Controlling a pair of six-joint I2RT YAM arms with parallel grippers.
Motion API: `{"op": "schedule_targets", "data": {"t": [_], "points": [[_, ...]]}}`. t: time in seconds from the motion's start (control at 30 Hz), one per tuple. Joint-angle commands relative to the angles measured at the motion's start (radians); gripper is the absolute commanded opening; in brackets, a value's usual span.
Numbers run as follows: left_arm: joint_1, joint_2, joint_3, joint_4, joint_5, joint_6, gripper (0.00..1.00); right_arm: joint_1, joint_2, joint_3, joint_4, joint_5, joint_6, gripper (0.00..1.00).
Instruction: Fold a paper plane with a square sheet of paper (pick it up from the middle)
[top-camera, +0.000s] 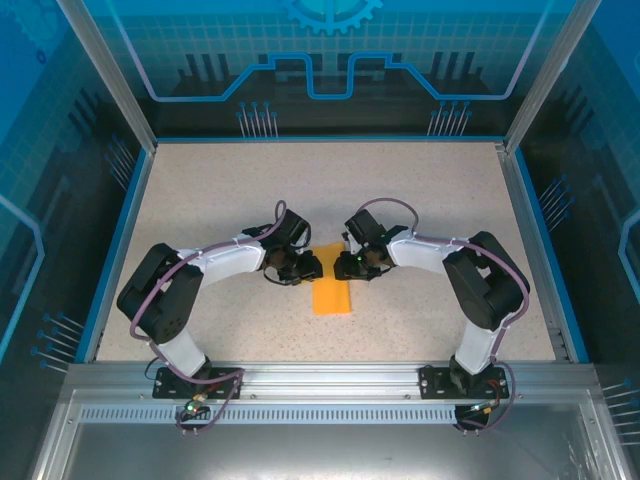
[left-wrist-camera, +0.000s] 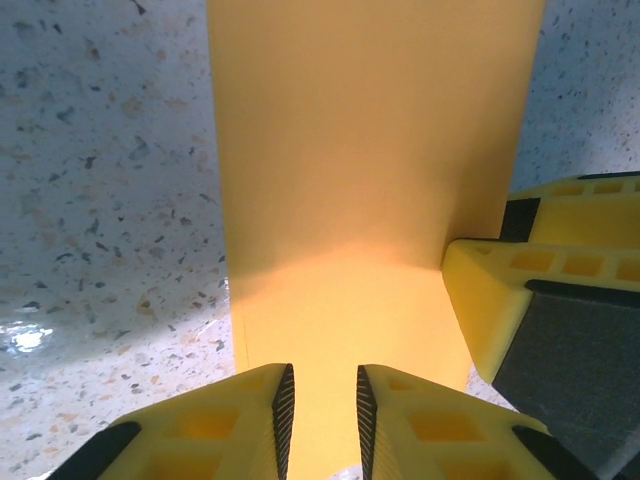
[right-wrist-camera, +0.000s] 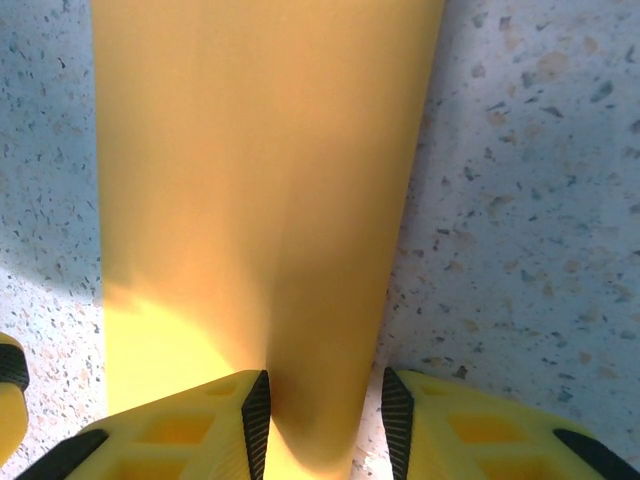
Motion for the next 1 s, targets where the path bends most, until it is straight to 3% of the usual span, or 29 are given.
{"op": "schedule_targets", "data": {"t": [0.0,0.97], "points": [[-0.009,-0.02,0.026,-0.039,-0.021,0.026,0.26,0.01,-0.003,-0.011,-0.019,0.019,0.037,0.38],[-0.008,-0.069,0.013,-0.065,-0.165,-0.012,0.27,0.022,-0.007,-0.018,-0.03,0.036,0.042,0.39]]}}
